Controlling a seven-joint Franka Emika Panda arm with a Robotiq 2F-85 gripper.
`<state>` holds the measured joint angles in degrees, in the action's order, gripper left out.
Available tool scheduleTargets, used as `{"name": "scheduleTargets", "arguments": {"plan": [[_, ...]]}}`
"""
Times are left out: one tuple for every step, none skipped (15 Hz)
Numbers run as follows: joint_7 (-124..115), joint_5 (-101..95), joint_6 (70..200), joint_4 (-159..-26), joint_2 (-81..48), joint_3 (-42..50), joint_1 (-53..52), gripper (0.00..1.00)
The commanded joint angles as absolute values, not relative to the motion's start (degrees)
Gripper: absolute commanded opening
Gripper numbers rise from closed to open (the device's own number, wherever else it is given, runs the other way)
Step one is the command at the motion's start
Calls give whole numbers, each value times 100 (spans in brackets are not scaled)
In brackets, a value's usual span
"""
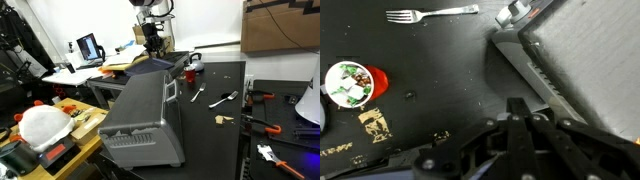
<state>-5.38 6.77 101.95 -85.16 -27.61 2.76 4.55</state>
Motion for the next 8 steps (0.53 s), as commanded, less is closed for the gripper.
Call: {"name": "scheduleTargets", "arguments": {"plan": [[-41,612,10226,-9097,-2228,255,508,0],[109,584,10287,-9224,-2136,253,510,0],[266,572,10312,-9332,-2062,245,516,0],[392,531,10346,-9502,-1944,243,502,0],[510,499,10371,-9630,-1866,240,495,0],[610,462,10381,-9763,-1773,236,491,0],[695,433,10400,-9885,-1698,229,485,0],[776,406,10406,-9994,-1627,223,480,0]]}}
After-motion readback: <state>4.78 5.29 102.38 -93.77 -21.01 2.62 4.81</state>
